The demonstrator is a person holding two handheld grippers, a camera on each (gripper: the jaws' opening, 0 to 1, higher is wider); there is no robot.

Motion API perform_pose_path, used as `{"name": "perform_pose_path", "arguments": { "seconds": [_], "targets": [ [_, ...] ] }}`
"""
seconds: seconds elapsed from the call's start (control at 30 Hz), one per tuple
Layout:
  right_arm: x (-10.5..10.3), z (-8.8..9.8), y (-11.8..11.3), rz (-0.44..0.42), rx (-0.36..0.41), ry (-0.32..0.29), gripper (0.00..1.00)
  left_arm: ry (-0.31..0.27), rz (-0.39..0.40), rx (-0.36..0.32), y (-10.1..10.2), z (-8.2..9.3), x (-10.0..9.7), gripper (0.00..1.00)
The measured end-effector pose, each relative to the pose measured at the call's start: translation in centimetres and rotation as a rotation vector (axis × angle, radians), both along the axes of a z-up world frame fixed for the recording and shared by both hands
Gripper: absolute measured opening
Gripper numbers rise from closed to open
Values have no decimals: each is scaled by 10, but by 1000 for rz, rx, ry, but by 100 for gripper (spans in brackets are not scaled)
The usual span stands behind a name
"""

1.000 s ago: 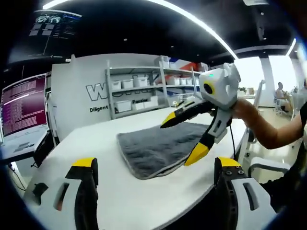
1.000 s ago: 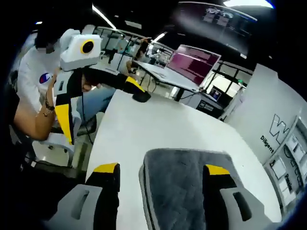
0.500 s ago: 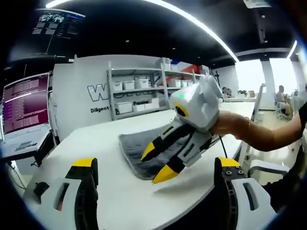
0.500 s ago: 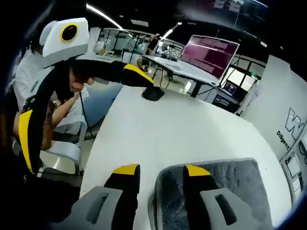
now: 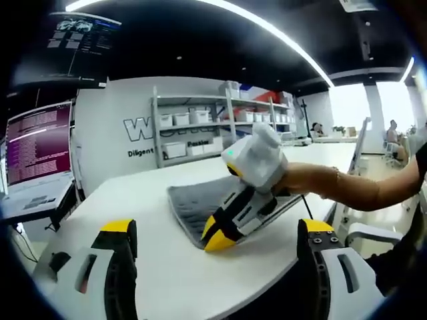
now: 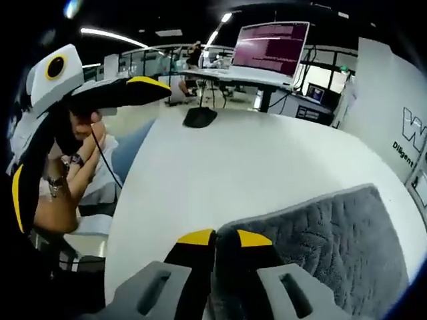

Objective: Open the folded towel by lifting each exposed corner and separating the folded layers until the towel lies flat within the target outline without major curled edges

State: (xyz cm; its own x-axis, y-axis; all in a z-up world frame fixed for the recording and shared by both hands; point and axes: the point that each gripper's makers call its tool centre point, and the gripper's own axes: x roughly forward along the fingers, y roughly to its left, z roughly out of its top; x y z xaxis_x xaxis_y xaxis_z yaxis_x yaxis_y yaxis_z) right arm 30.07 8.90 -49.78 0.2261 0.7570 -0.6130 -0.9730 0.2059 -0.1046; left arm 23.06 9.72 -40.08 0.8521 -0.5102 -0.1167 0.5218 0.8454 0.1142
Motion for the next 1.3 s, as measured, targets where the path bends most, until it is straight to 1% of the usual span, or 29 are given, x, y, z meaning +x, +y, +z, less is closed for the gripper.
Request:
{"name": "perform_pose_path", "arguments": {
  "seconds": [0.1, 0.17, 0.2, 0.3, 0.4, 0.47, 0.53, 0.57, 0.63, 0.7, 0.77, 0.9, 1.07, 1.13, 1.3],
  "targets": [
    [0, -3, -1, -3, -19, -22, 2, 0, 2, -1, 0, 0, 0, 98],
    [0, -3, -1, -6, -18, -21, 2, 1, 1, 2, 0, 0, 0, 98],
    [0, -4, -1, -16, -13, -10, 1, 1, 1, 4, 0, 0, 0, 98],
    [-1, 5, -1, -37, 50, 12, 1, 3, -3, 9, -2, -1, 0, 98],
    [3, 22, -3, -72, 136, 32, 1, 7, -3, 9, -3, -2, 1, 98],
    [6, 29, -7, -80, 158, 24, 1, 10, 0, 13, -2, -3, 1, 98],
    [9, 40, -9, -81, 205, -11, 1, 14, 1, 16, -2, -5, 2, 98],
    [12, 43, -15, -108, 215, -21, 1, 17, 0, 16, -2, -6, 2, 98],
    [15, 50, -23, -119, 227, -62, 1, 21, 3, 15, -2, -7, 3, 97],
    [18, 56, -32, -141, 234, -89, 1, 26, 7, 20, -1, -8, 3, 97],
    [26, 63, -46, -182, 242, -129, 1, 32, 5, 28, -2, -9, 2, 97],
    [31, 74, -69, -235, 278, -155, 1, 25, -9, 31, -6, -8, 0, 97],
    [42, 86, -101, -299, 282, -210, 1, 40, -12, 37, -9, -13, 1, 97],
    [43, 90, -112, -316, 285, -222, 1, 43, -11, 40, -9, -13, 2, 97],
    [45, 111, -148, -374, 326, -276, 1, 47, -6, 41, -8, -14, 3, 96]
  ]
}}
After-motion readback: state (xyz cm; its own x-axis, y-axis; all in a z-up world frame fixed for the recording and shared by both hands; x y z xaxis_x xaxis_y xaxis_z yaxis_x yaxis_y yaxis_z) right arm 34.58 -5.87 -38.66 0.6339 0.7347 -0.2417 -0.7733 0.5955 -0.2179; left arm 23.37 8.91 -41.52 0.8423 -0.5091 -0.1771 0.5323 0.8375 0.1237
